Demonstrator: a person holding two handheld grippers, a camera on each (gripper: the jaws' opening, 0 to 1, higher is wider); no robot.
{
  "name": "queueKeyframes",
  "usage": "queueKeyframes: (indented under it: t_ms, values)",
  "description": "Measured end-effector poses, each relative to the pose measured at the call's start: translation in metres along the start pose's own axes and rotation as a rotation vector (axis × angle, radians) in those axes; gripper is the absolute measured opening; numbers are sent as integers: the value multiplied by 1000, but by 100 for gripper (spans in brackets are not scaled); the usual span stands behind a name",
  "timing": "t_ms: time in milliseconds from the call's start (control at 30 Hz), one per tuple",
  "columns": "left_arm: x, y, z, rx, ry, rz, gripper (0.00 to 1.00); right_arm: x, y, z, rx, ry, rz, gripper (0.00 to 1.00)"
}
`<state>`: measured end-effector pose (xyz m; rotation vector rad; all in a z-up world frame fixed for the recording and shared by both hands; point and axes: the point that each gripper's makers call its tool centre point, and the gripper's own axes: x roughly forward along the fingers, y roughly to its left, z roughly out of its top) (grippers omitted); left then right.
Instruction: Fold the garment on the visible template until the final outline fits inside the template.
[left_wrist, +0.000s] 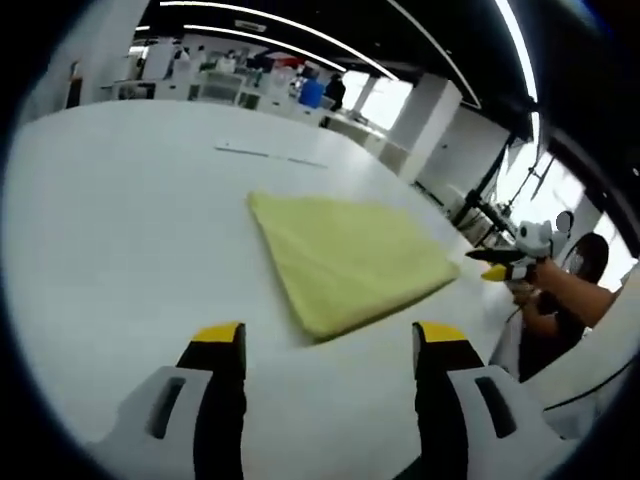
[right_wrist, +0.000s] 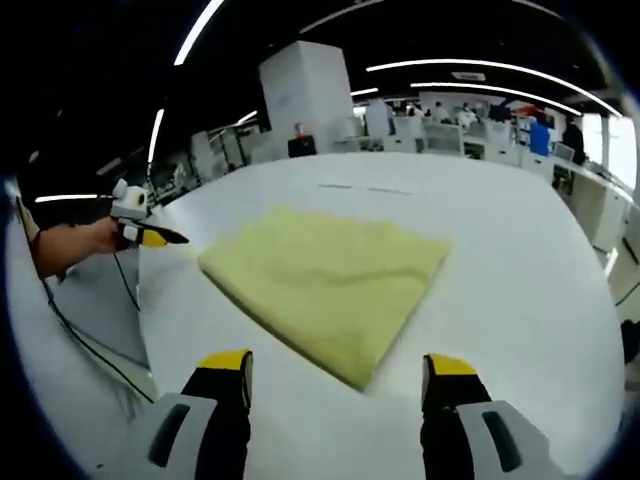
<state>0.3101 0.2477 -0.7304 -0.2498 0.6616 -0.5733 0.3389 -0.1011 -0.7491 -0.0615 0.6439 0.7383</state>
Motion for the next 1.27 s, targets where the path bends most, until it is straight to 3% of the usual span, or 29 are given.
queueKeyframes:
  t_ms: [400, 800, 1267]
  values:
    - [-15, -18, 11, 63, -10, -51, 70, -27, 11, 4, -8, -12, -16, 75]
    - [-26, -19, 8, 75, 19, -109, 72, -38, 30, 3, -2, -13, -60, 80]
    - [-35, -23, 4, 125, 57, -103, 75, -53, 28, -5, 18, 14, -76, 84]
